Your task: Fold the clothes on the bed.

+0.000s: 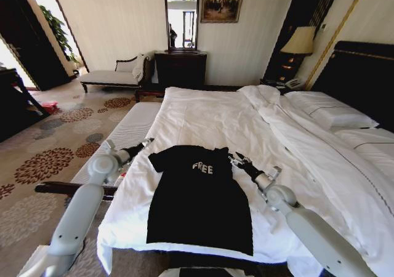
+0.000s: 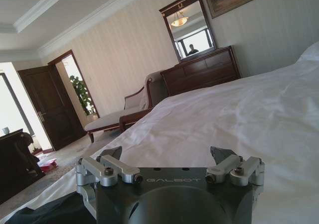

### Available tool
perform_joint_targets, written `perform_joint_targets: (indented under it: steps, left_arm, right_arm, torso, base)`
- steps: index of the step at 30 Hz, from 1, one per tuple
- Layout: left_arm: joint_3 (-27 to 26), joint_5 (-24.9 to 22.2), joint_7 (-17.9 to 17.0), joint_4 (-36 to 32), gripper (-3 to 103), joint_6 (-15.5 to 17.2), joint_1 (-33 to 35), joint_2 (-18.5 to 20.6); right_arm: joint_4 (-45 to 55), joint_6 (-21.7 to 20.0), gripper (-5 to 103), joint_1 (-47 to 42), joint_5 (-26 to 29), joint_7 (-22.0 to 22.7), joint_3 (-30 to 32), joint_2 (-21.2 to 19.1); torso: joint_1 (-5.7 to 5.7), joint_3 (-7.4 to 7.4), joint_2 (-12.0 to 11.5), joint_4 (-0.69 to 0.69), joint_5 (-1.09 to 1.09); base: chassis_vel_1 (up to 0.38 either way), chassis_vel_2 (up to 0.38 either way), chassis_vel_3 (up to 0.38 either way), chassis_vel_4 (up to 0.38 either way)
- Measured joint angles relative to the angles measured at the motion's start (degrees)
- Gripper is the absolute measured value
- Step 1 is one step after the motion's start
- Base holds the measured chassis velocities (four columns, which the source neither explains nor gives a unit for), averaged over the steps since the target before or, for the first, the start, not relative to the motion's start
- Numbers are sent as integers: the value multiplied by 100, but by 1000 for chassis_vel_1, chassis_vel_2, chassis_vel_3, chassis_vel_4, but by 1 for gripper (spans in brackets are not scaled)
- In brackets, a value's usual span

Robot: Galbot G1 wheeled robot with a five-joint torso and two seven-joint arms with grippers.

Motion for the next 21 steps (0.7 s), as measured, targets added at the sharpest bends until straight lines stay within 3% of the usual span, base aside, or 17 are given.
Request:
perform_joint_targets:
  steps: [10, 20, 21]
  left_arm:
    - [123, 210, 226, 457, 100, -3, 68, -125]
    - [364, 602, 473, 943, 103, -309, -97, -373]
    - [397, 634, 507, 998, 98, -352, -128, -415]
  right_arm:
    - [-181, -133, 100, -86, -83, 183, 202, 98]
    - [-324, -194, 100, -17, -82, 372, 140, 105]
    - [-338, -198, 100, -18, -84, 387, 132, 107]
  torso:
    - [-1, -1, 0, 0, 2]
    - [-1, -1, 0, 0, 1]
    - [-1, -1, 0, 0, 1]
  base:
    - [0, 0, 0, 0]
    - [0, 0, 0, 0]
    - [0, 0, 0, 0]
